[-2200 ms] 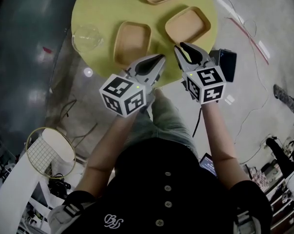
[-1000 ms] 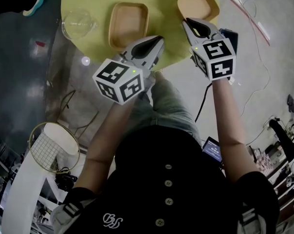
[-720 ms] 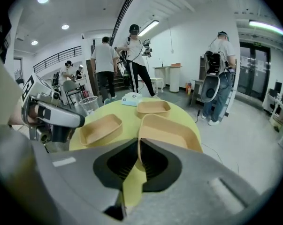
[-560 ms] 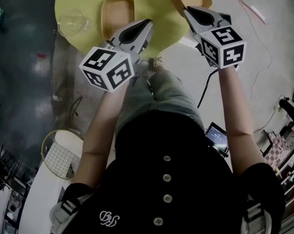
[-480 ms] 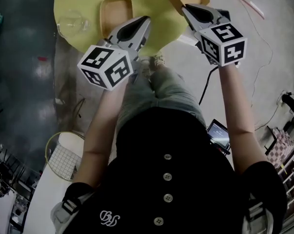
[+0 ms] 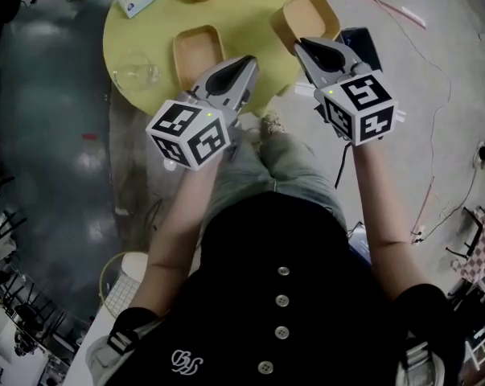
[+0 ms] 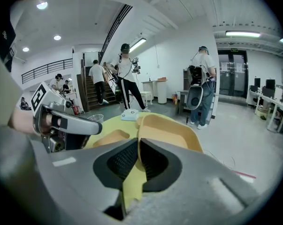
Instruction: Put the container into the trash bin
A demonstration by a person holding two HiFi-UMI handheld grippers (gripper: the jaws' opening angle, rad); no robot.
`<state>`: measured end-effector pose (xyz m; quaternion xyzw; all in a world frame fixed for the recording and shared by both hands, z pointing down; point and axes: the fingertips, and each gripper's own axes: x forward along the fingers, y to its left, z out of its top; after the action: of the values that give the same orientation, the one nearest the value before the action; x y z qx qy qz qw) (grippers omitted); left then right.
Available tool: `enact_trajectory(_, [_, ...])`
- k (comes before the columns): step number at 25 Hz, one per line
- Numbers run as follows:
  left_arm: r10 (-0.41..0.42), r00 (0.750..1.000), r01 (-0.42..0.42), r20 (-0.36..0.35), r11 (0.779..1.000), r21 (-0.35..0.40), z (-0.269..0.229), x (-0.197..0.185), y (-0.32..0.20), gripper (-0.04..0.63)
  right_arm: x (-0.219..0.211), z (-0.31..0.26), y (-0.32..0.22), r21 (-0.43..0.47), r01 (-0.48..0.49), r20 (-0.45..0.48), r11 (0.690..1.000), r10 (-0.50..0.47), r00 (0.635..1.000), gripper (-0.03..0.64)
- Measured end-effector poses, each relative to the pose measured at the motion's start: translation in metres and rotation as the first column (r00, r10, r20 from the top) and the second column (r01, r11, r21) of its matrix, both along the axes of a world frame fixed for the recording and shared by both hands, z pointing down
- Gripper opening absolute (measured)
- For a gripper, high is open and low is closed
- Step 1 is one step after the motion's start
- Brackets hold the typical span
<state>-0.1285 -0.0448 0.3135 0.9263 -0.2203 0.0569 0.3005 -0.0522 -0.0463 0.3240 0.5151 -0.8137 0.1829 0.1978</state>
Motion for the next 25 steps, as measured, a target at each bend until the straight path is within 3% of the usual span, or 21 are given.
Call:
enact_trajectory(10, [0.120, 0.993, -0.119, 0.010, 0.993, -0.006, -0.002, 0.038, 0.015, 0.015, 0.019, 0.000, 0.032, -0.007, -0.092, 0.033, 0.996, 0.093, 0.995, 0.018])
enact_trajectory(19, [0.164, 0.986, -0.164, 0.015, 0.986, -0.003, -0.002, 0.119, 0.013, 0.015, 0.100, 0.001, 0.041, -0.003, -0.151, 0.038, 0.988, 0.151, 0.988, 0.017])
enact_trajectory(25, [0.184, 0.983, -0.184, -0.003, 0.983, -0.001, 0.001, 0.197, 0.016, 0.015, 0.172, 0.005, 0.044, -0.003, -0.163, 0.039, 0.987, 0.163, 0.986, 0.018])
